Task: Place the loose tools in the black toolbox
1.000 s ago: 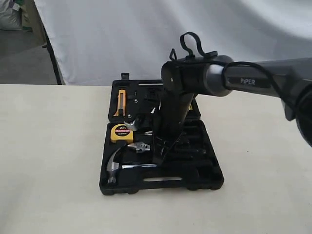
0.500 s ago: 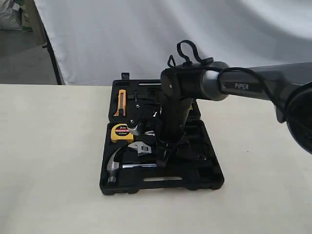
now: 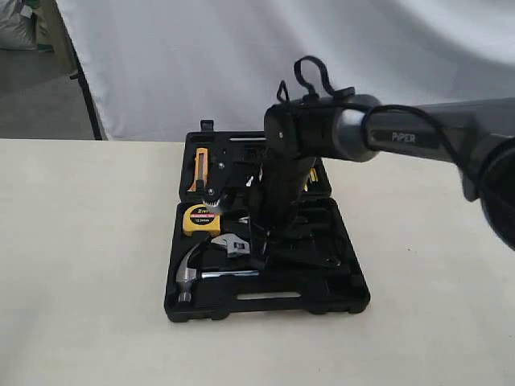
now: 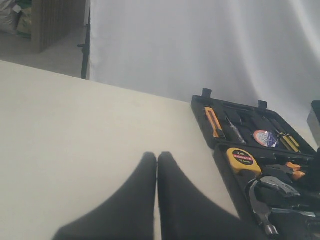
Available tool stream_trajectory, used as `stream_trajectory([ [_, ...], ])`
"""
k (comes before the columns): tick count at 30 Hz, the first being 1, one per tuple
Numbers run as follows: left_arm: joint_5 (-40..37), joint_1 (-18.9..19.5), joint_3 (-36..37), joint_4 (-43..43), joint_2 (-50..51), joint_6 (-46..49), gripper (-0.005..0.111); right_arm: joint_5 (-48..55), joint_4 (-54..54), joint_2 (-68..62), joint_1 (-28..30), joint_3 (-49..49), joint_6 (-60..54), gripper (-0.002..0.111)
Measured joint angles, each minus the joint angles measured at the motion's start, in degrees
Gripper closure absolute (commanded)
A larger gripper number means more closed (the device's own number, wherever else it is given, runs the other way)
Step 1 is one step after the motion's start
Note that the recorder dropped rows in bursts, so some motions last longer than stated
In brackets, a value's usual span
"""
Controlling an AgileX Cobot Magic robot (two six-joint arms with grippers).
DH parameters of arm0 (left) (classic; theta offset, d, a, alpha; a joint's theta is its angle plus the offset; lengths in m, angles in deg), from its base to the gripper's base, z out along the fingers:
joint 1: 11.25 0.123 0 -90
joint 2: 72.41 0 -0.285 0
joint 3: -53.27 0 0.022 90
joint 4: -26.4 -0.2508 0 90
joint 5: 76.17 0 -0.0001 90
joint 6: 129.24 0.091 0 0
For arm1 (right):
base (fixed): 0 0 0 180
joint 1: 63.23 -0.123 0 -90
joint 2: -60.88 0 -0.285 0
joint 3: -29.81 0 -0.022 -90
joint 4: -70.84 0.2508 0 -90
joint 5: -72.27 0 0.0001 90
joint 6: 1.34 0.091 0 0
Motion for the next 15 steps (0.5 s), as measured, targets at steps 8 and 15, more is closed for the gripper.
stream_trajectory([
  [8, 0.0, 0.0, 0.0, 0.0, 0.0, 0.0, 0.106, 2.09, -1.94, -2.88, -0.19, 1.75, 5.1, 0.109],
  [15, 0.0, 0.0, 0.0, 0.0, 0.0, 0.0, 0.106, 1.23, -6.95, 0.35, -0.62, 0.27, 12.15, 0.109],
])
